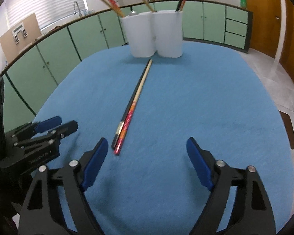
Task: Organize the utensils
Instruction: 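Move both open tools back toward the last two chopsticks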
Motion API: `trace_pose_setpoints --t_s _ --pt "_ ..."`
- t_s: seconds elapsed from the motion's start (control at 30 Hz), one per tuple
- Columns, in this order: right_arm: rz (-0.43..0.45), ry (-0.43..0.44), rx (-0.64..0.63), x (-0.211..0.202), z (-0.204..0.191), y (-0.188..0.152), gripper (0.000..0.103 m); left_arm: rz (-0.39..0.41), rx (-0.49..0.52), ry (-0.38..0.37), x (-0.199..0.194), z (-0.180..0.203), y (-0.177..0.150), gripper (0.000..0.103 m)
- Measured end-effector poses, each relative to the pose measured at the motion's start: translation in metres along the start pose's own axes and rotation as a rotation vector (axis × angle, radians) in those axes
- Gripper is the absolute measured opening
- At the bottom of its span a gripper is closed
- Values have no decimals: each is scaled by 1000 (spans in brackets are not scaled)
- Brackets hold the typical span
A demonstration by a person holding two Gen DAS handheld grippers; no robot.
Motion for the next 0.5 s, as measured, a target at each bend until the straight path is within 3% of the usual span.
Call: trace_pose_setpoints --t_s 0.17,0.5 --pt "-37 -10 -36 9 -11 -6 67 -13 -8 7 0 -6 -4 54" --pt "-43 -94 -77 13 -1 -10 60 -29 7 10 3 -3 -6 56"
Point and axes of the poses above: each gripper's, at about its wrist camera, not at the fingertips, and x roughly the way its jaws point, z to its right, y to its top, the point moved 8 cm from there along x, roughly the way its jaws point, and after that the axes turned 2 degrees about x, right-handed, at the moved point
